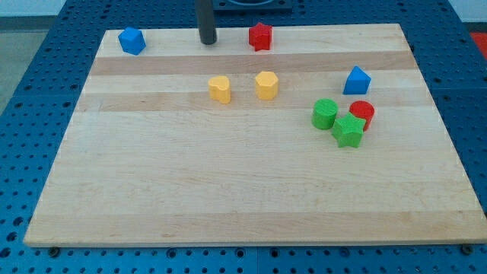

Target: Move the red star diagonal to the hexagon

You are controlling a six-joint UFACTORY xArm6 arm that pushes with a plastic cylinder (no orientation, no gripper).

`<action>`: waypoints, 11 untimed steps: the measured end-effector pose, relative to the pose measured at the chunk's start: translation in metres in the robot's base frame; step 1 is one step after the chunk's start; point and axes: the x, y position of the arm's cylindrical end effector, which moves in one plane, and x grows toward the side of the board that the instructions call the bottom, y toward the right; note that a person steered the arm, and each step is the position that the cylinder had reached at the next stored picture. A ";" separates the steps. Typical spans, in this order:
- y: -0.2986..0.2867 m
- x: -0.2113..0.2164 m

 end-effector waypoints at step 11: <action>0.033 0.096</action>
